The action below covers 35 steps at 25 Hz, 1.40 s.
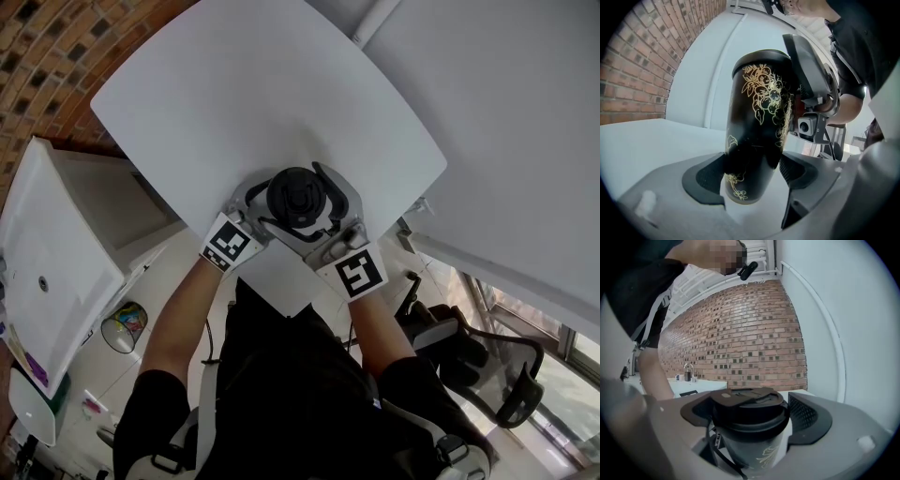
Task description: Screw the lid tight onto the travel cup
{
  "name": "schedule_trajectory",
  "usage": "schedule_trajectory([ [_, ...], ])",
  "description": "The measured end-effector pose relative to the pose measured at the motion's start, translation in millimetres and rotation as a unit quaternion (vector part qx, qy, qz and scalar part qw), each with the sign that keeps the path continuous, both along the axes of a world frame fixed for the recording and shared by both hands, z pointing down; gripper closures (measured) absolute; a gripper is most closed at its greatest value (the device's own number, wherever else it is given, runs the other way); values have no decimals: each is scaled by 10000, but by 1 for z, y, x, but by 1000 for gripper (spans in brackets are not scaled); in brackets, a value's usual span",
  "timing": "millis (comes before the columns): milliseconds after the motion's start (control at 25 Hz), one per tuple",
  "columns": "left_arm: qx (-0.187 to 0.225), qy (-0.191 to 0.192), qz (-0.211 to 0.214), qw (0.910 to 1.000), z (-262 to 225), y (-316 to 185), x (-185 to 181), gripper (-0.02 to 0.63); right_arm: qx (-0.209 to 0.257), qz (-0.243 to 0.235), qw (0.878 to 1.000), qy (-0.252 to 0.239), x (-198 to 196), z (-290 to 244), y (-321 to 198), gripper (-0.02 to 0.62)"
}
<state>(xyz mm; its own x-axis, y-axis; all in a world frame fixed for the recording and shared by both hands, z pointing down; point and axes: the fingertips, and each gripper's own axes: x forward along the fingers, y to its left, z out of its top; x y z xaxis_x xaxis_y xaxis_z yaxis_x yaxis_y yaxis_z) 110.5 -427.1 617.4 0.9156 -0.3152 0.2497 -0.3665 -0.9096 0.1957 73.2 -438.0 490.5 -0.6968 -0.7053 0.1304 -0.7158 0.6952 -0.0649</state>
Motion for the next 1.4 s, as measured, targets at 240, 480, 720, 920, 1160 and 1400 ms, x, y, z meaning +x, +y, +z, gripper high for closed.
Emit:
schedule_trajectory([
  [240,69,-222,-53,9997,5,4,-9,233,103,-75,9996,-242,11,-18,7,100],
  [480,-76,-386,-476,9981,9,7,-34,233,112,-2,9998,-141,32,-24,20,100],
  [720,-201,33,-1093,9938,-31,27,-61,235,152,11,9998,-155,59,-26,48,103],
  [920,92,285,-1194,9924,-78,53,-72,236,90,-208,9997,-54,63,-40,84,144],
  [1160,340,486,-1376,9887,-134,94,-84,242,431,-227,9988,33,50,-79,131,176],
  [1400,612,284,-1481,9867,-168,152,-123,604,583,80,9982,-130,11,-106,186,215],
])
